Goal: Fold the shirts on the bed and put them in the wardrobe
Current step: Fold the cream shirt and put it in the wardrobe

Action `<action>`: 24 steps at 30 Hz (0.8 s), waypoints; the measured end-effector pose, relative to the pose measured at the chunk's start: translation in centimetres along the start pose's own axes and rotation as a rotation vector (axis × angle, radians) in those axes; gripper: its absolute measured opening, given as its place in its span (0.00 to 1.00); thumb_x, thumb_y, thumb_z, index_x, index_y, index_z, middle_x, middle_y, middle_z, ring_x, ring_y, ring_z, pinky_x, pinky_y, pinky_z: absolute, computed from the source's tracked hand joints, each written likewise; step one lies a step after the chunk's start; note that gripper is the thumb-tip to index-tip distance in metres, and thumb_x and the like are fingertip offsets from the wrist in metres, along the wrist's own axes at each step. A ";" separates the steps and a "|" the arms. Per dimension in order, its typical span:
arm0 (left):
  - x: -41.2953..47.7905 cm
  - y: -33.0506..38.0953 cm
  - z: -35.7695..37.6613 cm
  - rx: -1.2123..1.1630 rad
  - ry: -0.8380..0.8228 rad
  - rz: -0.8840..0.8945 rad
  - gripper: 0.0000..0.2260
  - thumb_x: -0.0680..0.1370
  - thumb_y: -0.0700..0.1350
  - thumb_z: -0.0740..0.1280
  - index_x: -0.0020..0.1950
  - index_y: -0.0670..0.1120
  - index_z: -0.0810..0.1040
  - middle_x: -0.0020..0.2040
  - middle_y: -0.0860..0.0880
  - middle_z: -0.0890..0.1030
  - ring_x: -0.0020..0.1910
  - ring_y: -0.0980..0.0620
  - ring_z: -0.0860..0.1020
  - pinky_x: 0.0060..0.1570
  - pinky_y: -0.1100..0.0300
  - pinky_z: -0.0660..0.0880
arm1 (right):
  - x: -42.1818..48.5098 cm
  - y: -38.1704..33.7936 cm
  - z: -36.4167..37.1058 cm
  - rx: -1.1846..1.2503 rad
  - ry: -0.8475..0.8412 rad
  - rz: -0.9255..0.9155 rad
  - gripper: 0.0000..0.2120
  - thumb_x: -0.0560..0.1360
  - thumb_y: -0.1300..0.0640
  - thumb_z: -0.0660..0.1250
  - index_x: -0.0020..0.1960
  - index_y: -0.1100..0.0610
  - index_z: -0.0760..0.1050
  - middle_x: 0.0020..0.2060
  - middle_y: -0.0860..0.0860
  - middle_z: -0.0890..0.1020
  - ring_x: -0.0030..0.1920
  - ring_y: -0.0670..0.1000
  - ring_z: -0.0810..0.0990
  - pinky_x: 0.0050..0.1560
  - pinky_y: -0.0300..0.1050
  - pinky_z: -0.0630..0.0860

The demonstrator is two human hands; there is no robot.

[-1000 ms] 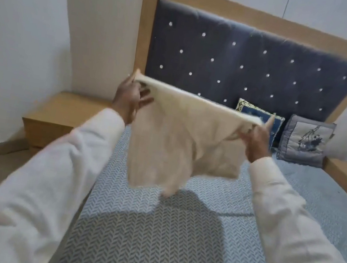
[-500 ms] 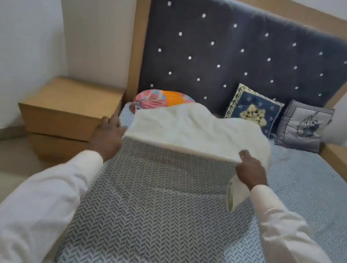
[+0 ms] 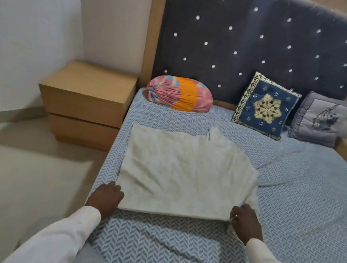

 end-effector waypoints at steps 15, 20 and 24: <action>-7.9 -0.2 0.8 0.079 -0.150 -0.144 0.13 0.78 0.38 0.60 0.62 0.41 0.76 0.59 0.42 0.79 0.57 0.43 0.79 0.53 0.52 0.75 | -6.4 0.3 0.1 -0.094 -0.236 0.090 0.05 0.72 0.52 0.72 0.39 0.51 0.78 0.45 0.54 0.84 0.48 0.54 0.81 0.48 0.43 0.76; -10.1 0.2 2.3 0.048 -0.274 -0.122 0.16 0.77 0.41 0.62 0.65 0.41 0.74 0.62 0.41 0.78 0.58 0.42 0.79 0.54 0.51 0.76 | -9.0 0.4 1.7 -0.105 -0.327 0.159 0.14 0.71 0.53 0.72 0.53 0.58 0.79 0.52 0.57 0.81 0.53 0.57 0.80 0.56 0.48 0.77; -10.8 1.1 2.8 -0.070 -0.413 -0.103 0.19 0.75 0.46 0.69 0.65 0.43 0.74 0.65 0.42 0.76 0.61 0.43 0.77 0.56 0.53 0.75 | -11.0 0.5 4.6 -0.081 -0.436 0.140 0.11 0.73 0.54 0.68 0.53 0.57 0.80 0.52 0.56 0.82 0.54 0.57 0.80 0.52 0.43 0.75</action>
Point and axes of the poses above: each hand's wrist, its own x-axis towards the middle knuckle, its own z-axis out of the palm, y = z × x, the point moved 6 cm from there along x, towards the middle knuckle
